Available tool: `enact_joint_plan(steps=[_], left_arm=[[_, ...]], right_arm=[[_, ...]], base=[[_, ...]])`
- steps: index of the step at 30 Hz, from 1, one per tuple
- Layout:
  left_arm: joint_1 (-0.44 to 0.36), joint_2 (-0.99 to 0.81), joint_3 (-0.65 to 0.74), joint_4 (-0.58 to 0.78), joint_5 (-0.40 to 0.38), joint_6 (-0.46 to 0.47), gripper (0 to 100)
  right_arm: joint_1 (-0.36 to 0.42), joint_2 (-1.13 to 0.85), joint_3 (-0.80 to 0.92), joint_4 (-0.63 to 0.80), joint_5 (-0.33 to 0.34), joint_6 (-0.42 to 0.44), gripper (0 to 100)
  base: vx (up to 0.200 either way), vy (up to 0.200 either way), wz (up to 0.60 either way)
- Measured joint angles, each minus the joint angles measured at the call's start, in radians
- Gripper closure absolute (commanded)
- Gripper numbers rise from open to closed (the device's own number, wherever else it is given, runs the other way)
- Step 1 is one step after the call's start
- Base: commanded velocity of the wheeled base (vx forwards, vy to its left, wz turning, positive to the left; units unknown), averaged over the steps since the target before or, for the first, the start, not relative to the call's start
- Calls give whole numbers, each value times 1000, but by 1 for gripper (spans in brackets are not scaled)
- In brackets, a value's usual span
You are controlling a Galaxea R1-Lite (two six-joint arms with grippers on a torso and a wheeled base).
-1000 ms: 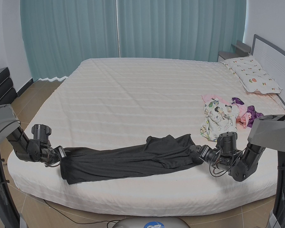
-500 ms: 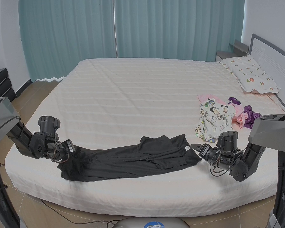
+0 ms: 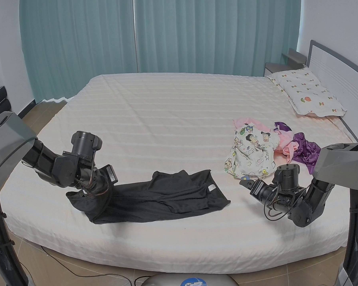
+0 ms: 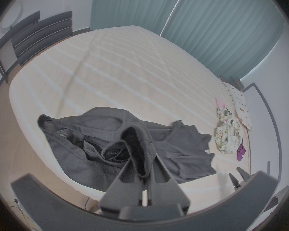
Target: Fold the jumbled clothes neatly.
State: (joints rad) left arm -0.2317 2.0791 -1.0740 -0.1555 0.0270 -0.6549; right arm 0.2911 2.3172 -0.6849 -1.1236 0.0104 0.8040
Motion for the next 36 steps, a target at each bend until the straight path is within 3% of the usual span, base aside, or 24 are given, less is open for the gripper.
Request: enact_joint_plan(steps=[14, 28, 29, 36], left_arm=[[-162, 136, -336, 199, 41, -109, 100], [-244, 344, -611, 315, 67, -160, 100], [-244, 357, -627, 315, 74, -163, 0], [-248, 423, -710, 340, 129, -210, 0]], right_arm=[[1, 1, 0, 1, -1, -1, 0], [4, 4, 1, 1, -1, -1, 0], [4, 4, 1, 1, -2, -1, 0], [8, 8, 0, 1, -2, -2, 0]], base=[[0, -200, 0], [0, 0, 0], [0, 0, 0], [0, 0, 0]])
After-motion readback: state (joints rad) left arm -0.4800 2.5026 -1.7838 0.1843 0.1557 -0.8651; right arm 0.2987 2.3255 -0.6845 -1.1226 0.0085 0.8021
